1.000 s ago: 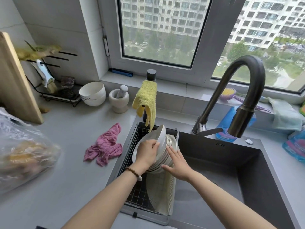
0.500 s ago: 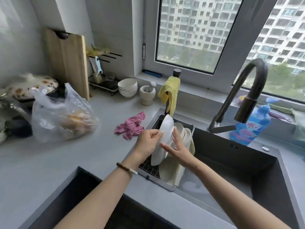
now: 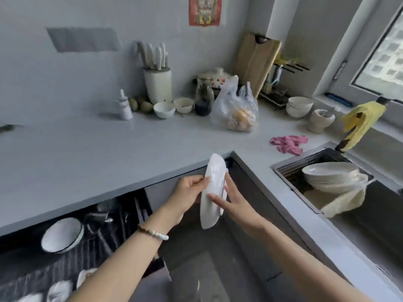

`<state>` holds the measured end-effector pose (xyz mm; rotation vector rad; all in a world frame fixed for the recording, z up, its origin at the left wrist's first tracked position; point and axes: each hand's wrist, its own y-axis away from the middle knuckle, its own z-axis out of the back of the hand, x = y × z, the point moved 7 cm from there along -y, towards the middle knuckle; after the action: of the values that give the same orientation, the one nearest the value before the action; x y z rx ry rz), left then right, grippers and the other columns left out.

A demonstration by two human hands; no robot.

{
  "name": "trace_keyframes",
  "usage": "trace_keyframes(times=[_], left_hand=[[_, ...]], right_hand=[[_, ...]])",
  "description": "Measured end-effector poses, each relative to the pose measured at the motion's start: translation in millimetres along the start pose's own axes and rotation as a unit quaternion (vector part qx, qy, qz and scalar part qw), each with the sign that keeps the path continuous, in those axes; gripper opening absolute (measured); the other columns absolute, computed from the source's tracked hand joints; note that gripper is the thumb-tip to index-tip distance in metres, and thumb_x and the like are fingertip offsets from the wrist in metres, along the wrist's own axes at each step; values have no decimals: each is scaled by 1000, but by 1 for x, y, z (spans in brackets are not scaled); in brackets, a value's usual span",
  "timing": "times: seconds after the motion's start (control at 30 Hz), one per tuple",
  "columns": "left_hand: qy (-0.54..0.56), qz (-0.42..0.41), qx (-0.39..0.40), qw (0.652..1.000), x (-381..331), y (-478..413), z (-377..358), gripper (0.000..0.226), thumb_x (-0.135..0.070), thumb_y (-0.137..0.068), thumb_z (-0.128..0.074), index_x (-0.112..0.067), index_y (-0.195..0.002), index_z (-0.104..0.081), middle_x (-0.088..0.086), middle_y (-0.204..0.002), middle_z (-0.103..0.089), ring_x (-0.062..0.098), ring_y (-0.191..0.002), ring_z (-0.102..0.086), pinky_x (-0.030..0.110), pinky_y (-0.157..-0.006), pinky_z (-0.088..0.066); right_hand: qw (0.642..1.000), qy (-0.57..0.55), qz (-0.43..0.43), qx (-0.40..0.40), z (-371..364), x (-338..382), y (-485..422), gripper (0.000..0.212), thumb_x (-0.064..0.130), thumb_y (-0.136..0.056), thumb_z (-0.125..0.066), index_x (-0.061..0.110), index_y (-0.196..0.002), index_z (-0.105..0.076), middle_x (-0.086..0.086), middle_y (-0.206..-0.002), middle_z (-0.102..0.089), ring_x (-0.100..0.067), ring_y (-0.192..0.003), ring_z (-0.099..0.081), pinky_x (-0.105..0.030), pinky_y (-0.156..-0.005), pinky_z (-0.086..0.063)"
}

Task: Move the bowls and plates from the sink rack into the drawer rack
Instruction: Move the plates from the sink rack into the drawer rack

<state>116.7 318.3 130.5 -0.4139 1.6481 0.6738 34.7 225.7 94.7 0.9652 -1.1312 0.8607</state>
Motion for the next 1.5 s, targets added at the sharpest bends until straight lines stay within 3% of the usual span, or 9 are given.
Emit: trace_keyframes(times=[0.1,0.27,0.47,0.67,0.93,1.1,1.2,1.4,1.5], left_hand=[[24,16,-64,998,18,55,90,23,-23,-93,-54,-12,-107,-69,5,-95,-75,17,-87,-71,22,-71,-55],[98,31,-179,978,57,139,231,17,-18,-92,-55,-12,-100,-69,5,-93,-75,16,-86,-71,23,-68,-56],[130,76,-227,962,119,222,387,21,-16,-91,-57,-6,-106,-67,11,-98,-73,21,-91,-69,30,-75,-58],[151,127,-258,946,167,278,497,18,-17,-91,-57,-9,-103,-67,7,-97,-74,21,-91,-70,30,-77,-57],[201,158,-333,908,217,296,591,11,-17,-89,-59,-13,-98,-65,-1,-90,-71,14,-86,-67,22,-70,-54],[231,178,-376,879,251,286,632,9,-14,-90,-59,-13,-98,-63,0,-89,-69,10,-78,-67,16,-58,-53],[247,175,-377,875,273,281,656,18,-16,-88,-61,-11,-105,-63,5,-97,-72,16,-85,-70,24,-71,-56],[235,175,-370,882,312,289,707,41,-30,-75,-71,-13,-111,-60,9,-112,-67,22,-104,-65,37,-92,-52],[203,161,-347,901,320,296,730,58,-36,-67,-72,-10,-118,-60,11,-114,-67,24,-107,-64,43,-97,-50]], right_hand=[[997,27,12,75,-97,11,-11,79,40,-86,-68,45,-146,-17,35,-138,-41,23,-123,-36,-10,-102,-36],[989,44,-3,143,-254,15,-23,87,46,-81,-71,30,-151,-22,16,-152,-33,3,-138,-29,-27,-112,-31],[977,43,-58,198,-431,-12,-35,58,22,-91,-63,33,-139,-34,29,-121,-47,34,-94,-45,5,-69,-39],[966,66,-96,232,-562,-34,-55,75,35,-85,-69,31,-149,-29,13,-148,-37,8,-132,-32,-16,-100,-33],[944,75,-123,297,-668,-77,-103,68,35,-90,-64,39,-146,-27,19,-138,-44,26,-104,-46,0,-79,-42],[930,75,-145,329,-710,-103,-137,69,41,-88,-65,45,-145,-26,16,-142,-47,11,-120,-49,-16,-102,-41],[926,62,-142,344,-733,-121,-156,65,34,-92,-61,45,-145,-25,23,-134,-47,33,-97,-46,4,-75,-40],[921,61,-117,367,-779,-147,-170,80,31,-86,-70,46,-148,-21,16,-145,-45,3,-128,-47,-30,-111,-39],[923,49,-101,369,-800,-160,-169,85,14,-86,-70,43,-147,-18,19,-140,-48,12,-120,-50,-19,-100,-46]])
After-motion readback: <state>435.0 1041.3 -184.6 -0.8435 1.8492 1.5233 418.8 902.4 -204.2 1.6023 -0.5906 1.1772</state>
